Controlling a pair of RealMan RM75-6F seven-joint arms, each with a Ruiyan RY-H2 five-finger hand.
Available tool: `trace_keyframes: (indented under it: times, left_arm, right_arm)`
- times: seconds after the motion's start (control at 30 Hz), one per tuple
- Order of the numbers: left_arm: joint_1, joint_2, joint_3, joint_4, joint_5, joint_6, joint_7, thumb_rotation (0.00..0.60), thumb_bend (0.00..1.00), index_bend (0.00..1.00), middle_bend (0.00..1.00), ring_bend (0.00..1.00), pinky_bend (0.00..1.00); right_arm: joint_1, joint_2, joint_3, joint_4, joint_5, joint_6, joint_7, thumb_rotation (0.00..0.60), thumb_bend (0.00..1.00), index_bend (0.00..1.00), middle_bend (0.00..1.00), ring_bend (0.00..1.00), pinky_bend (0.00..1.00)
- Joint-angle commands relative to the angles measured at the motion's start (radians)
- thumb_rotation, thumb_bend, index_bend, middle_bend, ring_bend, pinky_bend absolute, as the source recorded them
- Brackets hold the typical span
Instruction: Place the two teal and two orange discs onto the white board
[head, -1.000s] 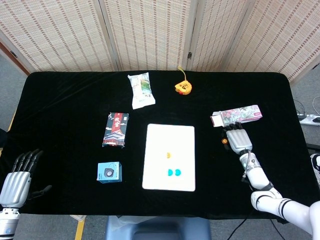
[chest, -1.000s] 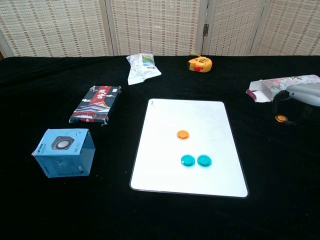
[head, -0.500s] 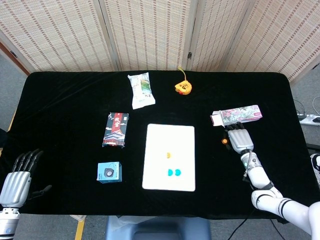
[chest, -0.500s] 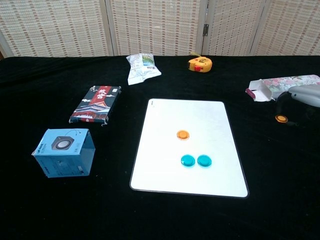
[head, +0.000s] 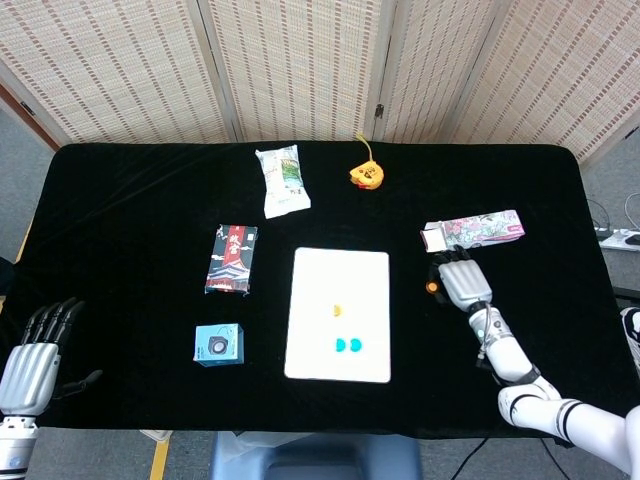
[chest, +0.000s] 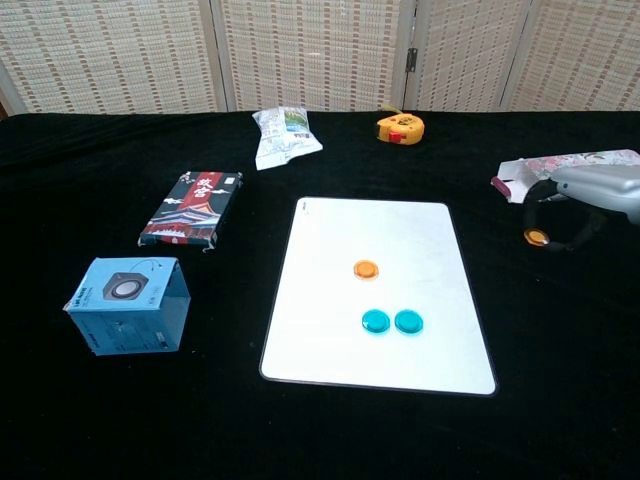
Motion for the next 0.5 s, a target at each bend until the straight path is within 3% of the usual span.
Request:
trace_keyframes:
  times: [0.03, 0.2, 0.5]
  left_arm:
    - [0.001, 0.002, 0.001, -0.003, 0.001, 0.002, 0.001, 0.6, 0.15, 0.04, 0.08, 0.02, 0.0]
    - [0.005, 0.006, 0.001, -0.005, 0.001, 0.007, -0.002, 0.6, 0.15, 0.04, 0.07, 0.02, 0.0]
    - [0.014, 0.003, 0.006, 0.01, -0.005, 0.01, -0.017, 0.6, 0.15, 0.04, 0.07, 0.02, 0.0]
  right_arm:
    - [0.034, 0.036, 0.013, -0.127, -0.056, -0.001, 0.001, 0.6, 0.46, 0.51, 0.25, 0.13, 0.04]
    - [0.094, 0.011, 0.028, -0.189, -0.045, -0.045, -0.057, 0.6, 0.46, 0.51, 0.25, 0.13, 0.04]
    - [0.179, -0.073, 0.033, -0.187, 0.034, -0.087, -0.186, 0.6, 0.46, 0.51, 0.24, 0.13, 0.04]
